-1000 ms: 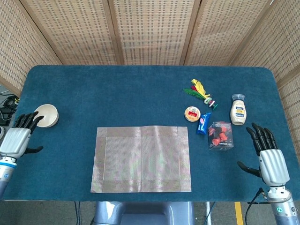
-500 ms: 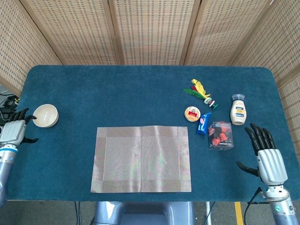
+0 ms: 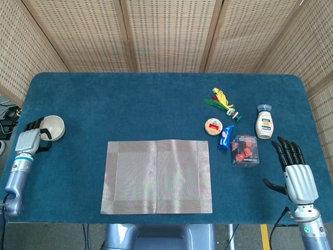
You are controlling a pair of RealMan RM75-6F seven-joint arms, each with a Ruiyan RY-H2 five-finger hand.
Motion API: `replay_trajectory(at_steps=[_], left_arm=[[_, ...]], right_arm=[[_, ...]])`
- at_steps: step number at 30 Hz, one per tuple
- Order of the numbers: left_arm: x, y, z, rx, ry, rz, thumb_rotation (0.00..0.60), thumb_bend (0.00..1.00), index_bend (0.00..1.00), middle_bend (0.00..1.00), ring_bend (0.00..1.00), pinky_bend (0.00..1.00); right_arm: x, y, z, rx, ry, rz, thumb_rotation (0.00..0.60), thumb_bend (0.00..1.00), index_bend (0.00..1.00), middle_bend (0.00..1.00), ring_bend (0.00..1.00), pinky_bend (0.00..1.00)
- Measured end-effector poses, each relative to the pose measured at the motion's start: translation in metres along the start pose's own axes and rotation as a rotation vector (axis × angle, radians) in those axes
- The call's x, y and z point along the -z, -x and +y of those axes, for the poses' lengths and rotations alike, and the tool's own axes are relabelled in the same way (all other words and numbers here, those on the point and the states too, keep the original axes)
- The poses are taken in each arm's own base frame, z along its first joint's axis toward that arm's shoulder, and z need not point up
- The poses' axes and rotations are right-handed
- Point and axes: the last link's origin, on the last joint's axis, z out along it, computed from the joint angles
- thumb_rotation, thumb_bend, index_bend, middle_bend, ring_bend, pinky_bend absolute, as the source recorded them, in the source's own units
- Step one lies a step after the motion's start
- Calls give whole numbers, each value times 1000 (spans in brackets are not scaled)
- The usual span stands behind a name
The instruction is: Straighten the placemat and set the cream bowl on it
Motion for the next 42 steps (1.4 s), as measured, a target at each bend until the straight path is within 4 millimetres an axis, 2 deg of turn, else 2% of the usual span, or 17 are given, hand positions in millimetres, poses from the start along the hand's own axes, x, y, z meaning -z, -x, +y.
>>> replay_trajectory(at_steps=[4, 8, 14, 20, 29, 30, 36, 42], left_arm=[[1, 0, 2, 10, 22, 19, 600, 506, 742, 0, 0, 0], [3, -4, 6, 19, 54, 47, 600, 506, 758, 0, 0, 0], [12, -17, 27, 35, 183, 119, 600, 505, 764, 0, 0, 0], [33, -25, 77, 82, 381, 144, 600, 529, 763, 0, 0, 0], [96, -20, 189, 111, 716, 52, 600, 529, 748, 0, 0, 0], [103, -18, 202, 86, 757, 28, 600, 529, 748, 0, 0, 0], [128, 10, 249, -72, 915, -79, 600, 529, 749, 0, 0, 0], [140, 35, 279, -177, 986, -143, 600, 529, 748, 0, 0, 0]], right_arm=[[0, 0, 0, -4, -1, -1, 600, 0, 0, 0, 0, 0], [1, 0, -1, -14, -6, -5, 600, 0, 0, 0, 0, 0], [2, -3, -1, -25, -10, -1, 600, 0, 0, 0, 0, 0], [2, -6, -1, -35, -12, 5, 600, 0, 0, 0, 0, 0], [1, -8, 3, -21, 0, 19, 600, 0, 0, 0, 0, 0], [1, -9, 3, -17, 2, 23, 600, 0, 0, 0, 0, 0], [1, -10, 4, -17, 14, 38, 600, 0, 0, 0, 0, 0], [1, -12, 6, -25, 17, 41, 600, 0, 0, 0, 0, 0]])
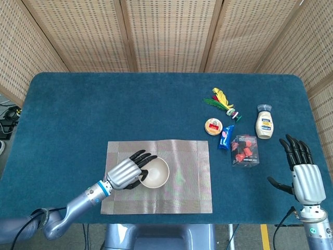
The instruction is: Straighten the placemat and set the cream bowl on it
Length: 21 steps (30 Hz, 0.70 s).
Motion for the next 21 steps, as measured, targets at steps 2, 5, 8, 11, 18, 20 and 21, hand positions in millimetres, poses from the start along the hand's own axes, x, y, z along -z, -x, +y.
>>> replay_trajectory(at_steps=[2, 5, 8, 11, 18, 20, 21], left_arm=[[-5, 6, 7, -4, 13, -22, 600, 529, 748, 0, 0, 0], [-10, 10, 11, -24, 14, -34, 600, 530, 747, 0, 0, 0], [-12, 12, 11, -27, 5, -42, 600, 529, 743, 0, 0, 0], [-11, 14, 10, -36, -4, -47, 600, 504, 693, 0, 0, 0], [-3, 10, 4, -52, -30, -50, 600, 0, 0, 0, 0, 0], [0, 6, 2, -60, -43, -37, 600, 0, 0, 0, 0, 0], [3, 3, 0, -68, -53, -28, 600, 0, 0, 0, 0, 0]], right_arm=[[0, 0, 0, -8, 0, -4, 600, 0, 0, 0, 0, 0], [0, -1, 0, -11, 0, -6, 600, 0, 0, 0, 0, 0], [0, -1, 1, -14, 0, -7, 600, 0, 0, 0, 0, 0], [-1, -1, 1, -17, 1, -8, 600, 0, 0, 0, 0, 0], [0, -1, 0, -17, -4, -7, 600, 0, 0, 0, 0, 0], [0, -1, -1, -16, -5, -7, 600, 0, 0, 0, 0, 0], [1, -1, -1, -16, -6, -7, 600, 0, 0, 0, 0, 0]])
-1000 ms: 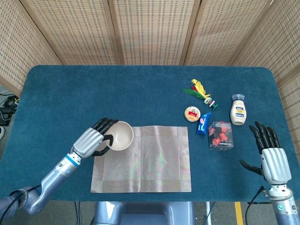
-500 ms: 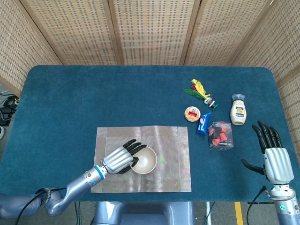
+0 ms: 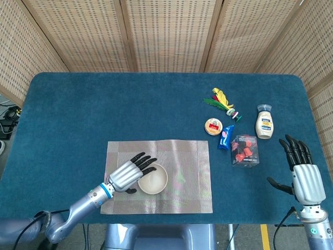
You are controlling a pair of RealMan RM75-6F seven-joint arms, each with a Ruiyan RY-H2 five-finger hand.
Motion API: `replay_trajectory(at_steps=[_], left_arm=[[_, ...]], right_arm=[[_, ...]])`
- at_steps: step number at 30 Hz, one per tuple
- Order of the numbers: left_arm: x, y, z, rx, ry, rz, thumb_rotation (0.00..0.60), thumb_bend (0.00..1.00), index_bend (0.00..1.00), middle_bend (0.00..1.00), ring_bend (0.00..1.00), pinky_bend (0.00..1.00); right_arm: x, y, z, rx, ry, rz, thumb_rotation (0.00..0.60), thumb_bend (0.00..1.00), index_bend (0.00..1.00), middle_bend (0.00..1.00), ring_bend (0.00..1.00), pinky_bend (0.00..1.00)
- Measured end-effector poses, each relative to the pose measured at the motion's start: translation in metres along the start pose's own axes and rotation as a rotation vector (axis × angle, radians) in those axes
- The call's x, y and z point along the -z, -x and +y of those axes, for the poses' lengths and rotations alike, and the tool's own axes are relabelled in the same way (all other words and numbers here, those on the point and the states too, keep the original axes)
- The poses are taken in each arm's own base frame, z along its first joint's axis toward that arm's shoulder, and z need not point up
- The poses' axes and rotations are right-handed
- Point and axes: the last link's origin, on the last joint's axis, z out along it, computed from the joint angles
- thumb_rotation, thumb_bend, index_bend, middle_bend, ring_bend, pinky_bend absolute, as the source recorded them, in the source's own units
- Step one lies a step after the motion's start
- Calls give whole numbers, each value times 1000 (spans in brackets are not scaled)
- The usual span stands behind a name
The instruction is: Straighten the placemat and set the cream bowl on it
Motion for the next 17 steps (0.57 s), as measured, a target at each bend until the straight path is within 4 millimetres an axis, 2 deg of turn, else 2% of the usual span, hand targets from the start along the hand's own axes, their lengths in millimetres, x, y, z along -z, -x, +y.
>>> replay_trajectory(at_steps=[7, 10, 14, 17], left_arm=[[22, -26, -18, -38, -101, 104, 600, 0, 0, 0, 0, 0], [41, -40, -31, -49, -184, 182, 600, 0, 0, 0, 0, 0], [80, -50, -50, -37, -338, 295, 600, 0, 0, 0, 0, 0], [122, -50, -64, -21, -482, 364, 600, 0, 0, 0, 0, 0]], right_arm=[[2, -1, -2, -3, -11, 3, 600, 0, 0, 0, 0, 0], [3, -3, -3, 9, -16, 13, 600, 0, 0, 0, 0, 0], [4, -4, -3, 49, -22, 33, 600, 0, 0, 0, 0, 0], [6, -4, -3, 73, -24, 42, 600, 0, 0, 0, 0, 0]])
